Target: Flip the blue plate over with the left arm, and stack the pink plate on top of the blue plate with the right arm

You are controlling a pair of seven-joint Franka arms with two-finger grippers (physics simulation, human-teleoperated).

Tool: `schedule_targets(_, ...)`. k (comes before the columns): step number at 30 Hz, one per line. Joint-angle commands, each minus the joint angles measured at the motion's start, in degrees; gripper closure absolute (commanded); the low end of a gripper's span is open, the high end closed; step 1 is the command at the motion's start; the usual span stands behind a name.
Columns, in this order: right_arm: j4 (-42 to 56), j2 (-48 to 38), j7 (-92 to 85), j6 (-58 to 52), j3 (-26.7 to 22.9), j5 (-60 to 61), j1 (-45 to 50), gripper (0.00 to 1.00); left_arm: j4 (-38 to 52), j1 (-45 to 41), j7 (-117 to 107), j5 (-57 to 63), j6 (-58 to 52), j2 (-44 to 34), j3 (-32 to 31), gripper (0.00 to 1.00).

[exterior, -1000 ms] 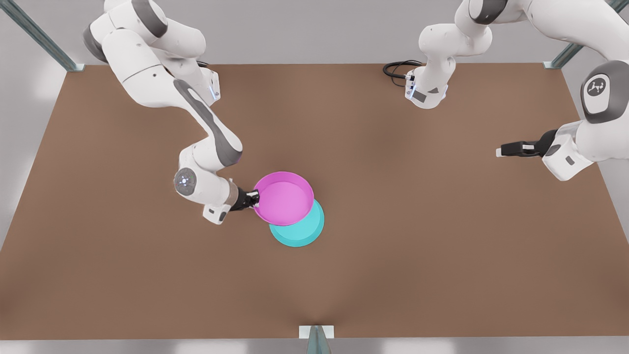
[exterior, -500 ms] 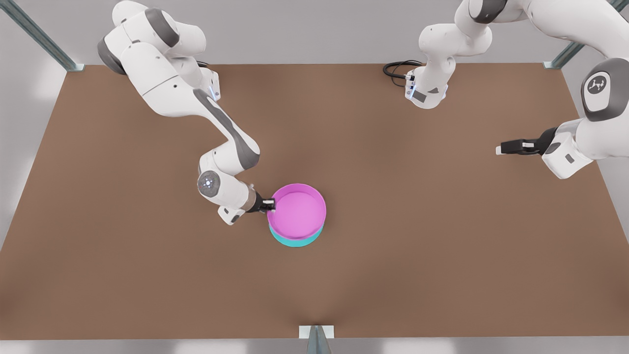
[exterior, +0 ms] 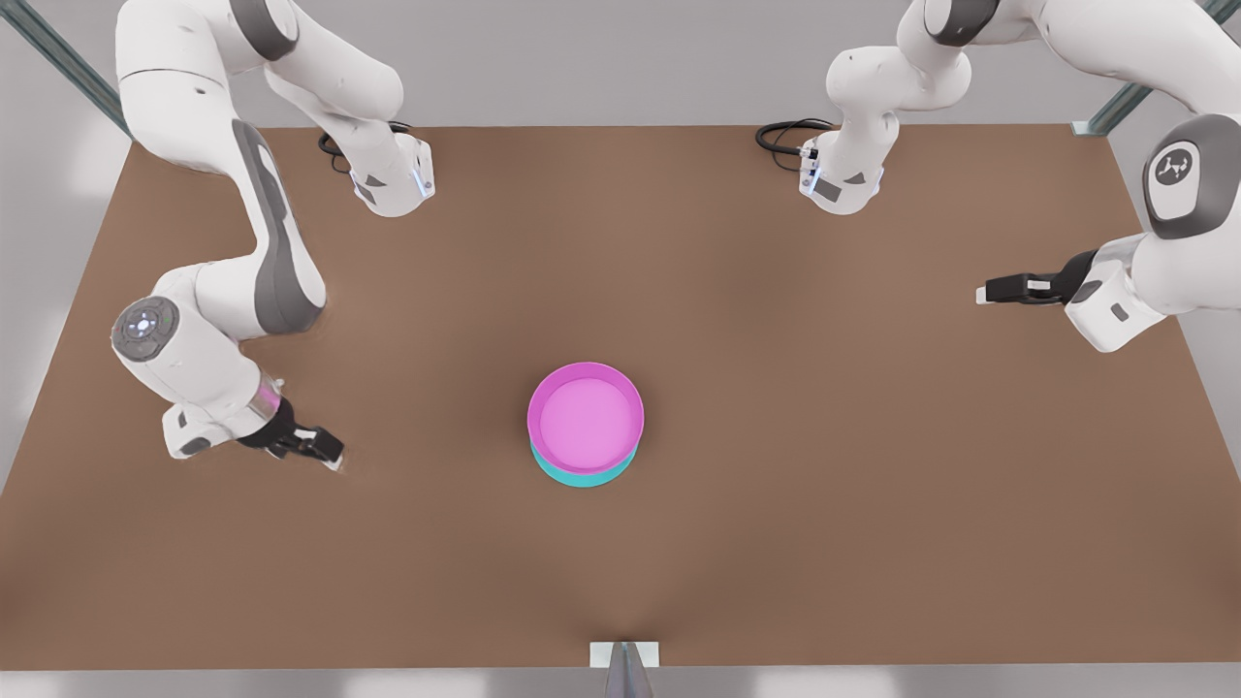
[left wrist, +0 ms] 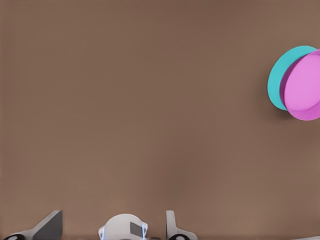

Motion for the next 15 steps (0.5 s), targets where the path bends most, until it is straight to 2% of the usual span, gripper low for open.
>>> schedule_targets(1,0.17,-4.3,-18.05,-19.67,0.07,-1.25,-0.91,0.0,0.02,-0.51,0.22,1.44,-0.03,0.02,0.0,0.0)
schedule_targets(2,0.43,-5.97,-17.96,-22.13,-0.1,-1.16,-1.09,0.0,0.02,-3.76,-0.13,5.3,0.15,0.02,0.0,0.0)
schedule_targets(4,11.5,-3.6,-17.78,-34.16,0.07,-0.55,-2.23,0.0,0.02,-5.79,-0.93,6.89,0.06,-0.06,0.0,0.0)
schedule_targets(5,13.26,-2.72,-17.61,-36.37,0.07,-0.81,-2.23,0.0,0.02,-5.79,-0.93,6.89,-0.03,-0.06,0.01,0.0)
schedule_targets(15,13.44,-6.33,-16.9,-36.28,0.25,-0.37,-2.58,0.0,-0.42,-5.7,-0.84,6.89,0.06,0.73,0.36,0.0)
